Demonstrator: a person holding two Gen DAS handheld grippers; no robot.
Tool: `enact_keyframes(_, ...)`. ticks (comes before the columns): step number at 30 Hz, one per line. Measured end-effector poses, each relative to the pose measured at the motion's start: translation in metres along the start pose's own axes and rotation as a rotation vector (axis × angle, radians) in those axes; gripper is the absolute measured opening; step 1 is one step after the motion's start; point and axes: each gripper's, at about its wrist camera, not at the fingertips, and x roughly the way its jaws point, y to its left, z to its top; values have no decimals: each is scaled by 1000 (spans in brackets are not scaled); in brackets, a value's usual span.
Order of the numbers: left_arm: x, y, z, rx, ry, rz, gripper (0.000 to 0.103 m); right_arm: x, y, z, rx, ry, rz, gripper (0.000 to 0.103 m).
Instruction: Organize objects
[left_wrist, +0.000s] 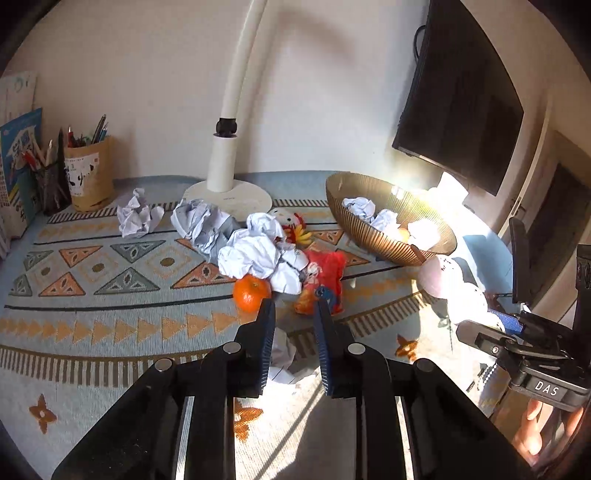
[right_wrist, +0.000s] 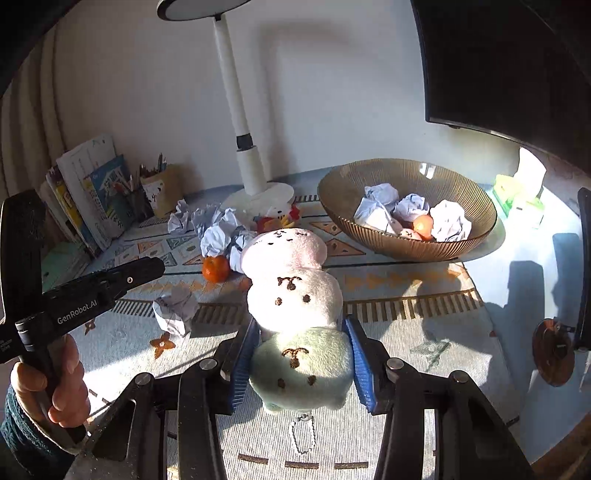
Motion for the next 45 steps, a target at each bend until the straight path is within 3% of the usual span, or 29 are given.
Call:
enact_keyframes(3,6,-18,36,35,-16,-55,18,-16,-28,28,51,-67,-28,46)
enact_keyframes(5,12,-23,50,68,2,-64,19,-17,-42,35,67,-60,-25,46)
enact_keyframes(6,12,-20,52,60,18,-84,28,-17,-45,34,73,-55,-6,46)
enact_keyframes(7,12,-16,50,43,39,-93,41,-16,-47,31,77,-48,17,46)
enact_keyframes(8,11,-9,44,23,56,-85,76,-13,-46,25,77,-37,38,46)
enact_keyframes(9,7,0,33,-2,54,-70,103,-8,-44,18,71,-19,49,46)
enact_keyframes(11,-1,15,2,-55,41,-50,102,3,-39,4,61,23,47,46)
enact_keyframes(17,43,17,-49,-48,236,-16,101,30,-36,-23,126,116,116,46)
enact_keyframes(19,55,13,-53,-22,273,-16,77,25,-38,-25,126,109,109,46)
enact_keyframes(20,61,11,-54,-6,300,-10,49,20,-39,-25,121,100,104,46)
enact_keyframes(22,61,8,-49,4,290,7,49,8,-43,-23,108,73,85,46)
enact_keyframes(24,51,0,-37,8,243,-30,49,-4,-50,-15,107,39,66,46)
enact_keyframes(29,39,-38,28,63,111,-94,49,-30,-77,29,180,-117,33,46)
enact_keyframes(34,90,-77,102,79,57,-120,49,-23,-105,85,279,-252,-111,46)
enact_keyframes(37,133,-90,129,41,67,-146,49,2,-124,113,332,-255,-164,46)
enact_keyframes(40,163,-103,142,58,40,-145,51,30,-137,137,361,-236,-160,50)
enact_keyframes(41,172,-106,145,73,38,-159,58,41,-142,144,368,-227,-150,57)
enact_keyframes(42,182,-108,146,83,59,-180,78,51,-148,149,379,-213,-150,73)
enact_keyframes(44,194,-105,145,64,92,-173,95,64,-156,152,398,-186,-159,76)
enact_keyframes(45,195,-100,142,45,95,-174,95,68,-159,151,398,-167,-155,76)
